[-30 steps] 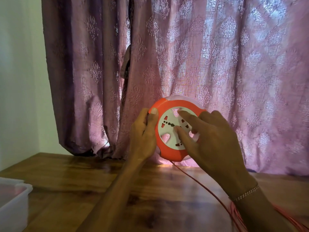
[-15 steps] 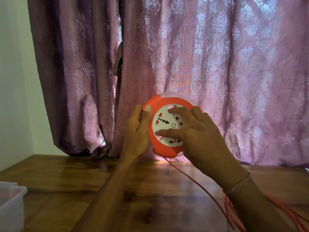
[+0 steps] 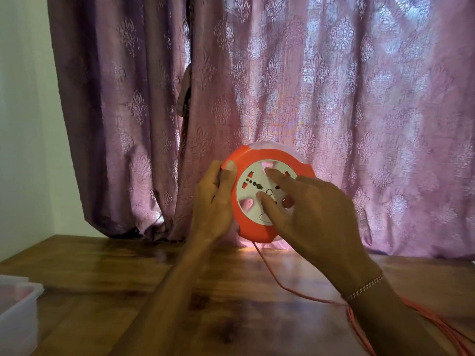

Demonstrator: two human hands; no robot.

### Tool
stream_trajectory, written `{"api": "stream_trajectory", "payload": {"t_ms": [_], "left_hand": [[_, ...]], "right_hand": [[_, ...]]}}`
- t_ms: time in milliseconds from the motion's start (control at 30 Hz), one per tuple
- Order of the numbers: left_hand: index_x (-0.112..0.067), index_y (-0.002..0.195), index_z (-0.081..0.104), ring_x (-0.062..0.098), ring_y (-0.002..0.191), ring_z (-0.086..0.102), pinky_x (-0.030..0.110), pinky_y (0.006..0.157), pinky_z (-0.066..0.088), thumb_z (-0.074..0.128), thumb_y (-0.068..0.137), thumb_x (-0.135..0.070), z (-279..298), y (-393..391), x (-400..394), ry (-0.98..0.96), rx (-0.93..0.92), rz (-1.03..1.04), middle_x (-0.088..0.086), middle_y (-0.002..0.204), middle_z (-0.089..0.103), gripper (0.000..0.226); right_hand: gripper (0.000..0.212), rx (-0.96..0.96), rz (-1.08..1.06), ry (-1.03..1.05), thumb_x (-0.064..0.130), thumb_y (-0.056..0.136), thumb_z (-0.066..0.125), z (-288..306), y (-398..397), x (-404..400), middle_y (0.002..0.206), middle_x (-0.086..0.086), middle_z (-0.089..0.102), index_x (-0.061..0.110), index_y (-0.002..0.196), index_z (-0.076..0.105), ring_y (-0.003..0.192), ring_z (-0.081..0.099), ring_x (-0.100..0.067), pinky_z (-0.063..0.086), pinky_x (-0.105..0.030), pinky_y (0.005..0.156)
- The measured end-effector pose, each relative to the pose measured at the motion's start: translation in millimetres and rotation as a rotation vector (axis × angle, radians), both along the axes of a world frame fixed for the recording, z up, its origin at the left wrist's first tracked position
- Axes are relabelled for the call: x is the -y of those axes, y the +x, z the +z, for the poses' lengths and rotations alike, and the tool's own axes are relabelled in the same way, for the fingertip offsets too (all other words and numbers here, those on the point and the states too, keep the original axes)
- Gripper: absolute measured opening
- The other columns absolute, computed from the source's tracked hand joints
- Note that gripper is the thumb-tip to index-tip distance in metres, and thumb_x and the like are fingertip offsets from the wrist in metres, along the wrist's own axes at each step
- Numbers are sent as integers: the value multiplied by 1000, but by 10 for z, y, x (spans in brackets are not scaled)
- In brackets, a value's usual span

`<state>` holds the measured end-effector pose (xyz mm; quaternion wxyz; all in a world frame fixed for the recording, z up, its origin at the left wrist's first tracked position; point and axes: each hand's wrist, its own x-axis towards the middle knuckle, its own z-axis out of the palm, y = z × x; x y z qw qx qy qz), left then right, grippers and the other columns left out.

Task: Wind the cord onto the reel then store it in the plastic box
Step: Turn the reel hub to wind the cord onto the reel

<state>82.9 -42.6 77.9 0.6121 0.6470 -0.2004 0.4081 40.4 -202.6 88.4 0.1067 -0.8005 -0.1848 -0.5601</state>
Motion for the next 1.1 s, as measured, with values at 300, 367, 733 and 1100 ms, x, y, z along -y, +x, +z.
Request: {"api": "stream_trajectory", "payload": {"t_ms": [300,367,733,1100], "left_hand": [[-3,98,58,31,83,72,45,71,60,44,105,-45,-13,27,-27,19,-28,13,17,92,72,44],[-5,97,58,22,77,72,40,69,60,44,108,-41,-11,24,-28,13,-27,16,13,88,72,40],[2,97,54,42,84,68,50,68,57,45,106,-41,-2,-4,-29,8,-12,0,24,90,68,45],[-2,92,55,18,68,64,35,58,55,47,105,-43,-8,27,-16,1,-4,0,19,82,67,44]], "right_hand": [[30,-2,197,-223,21,88,55,53,43,157,119,-4,63,22,114,70,104,52,-26,55,-38,75],[44,-66,213,-344,12,74,59,49,64,180,134,-6,57,31,113,71,111,47,-28,55,-41,81],[49,-76,61,-359,19,82,46,17,60,134,136,-6,54,43,117,71,109,46,-30,50,-43,84],[55,-52,-43,-117,41,75,69,-26,-32,43,101,-1,56,50,128,59,92,56,-24,40,-28,62]]}}
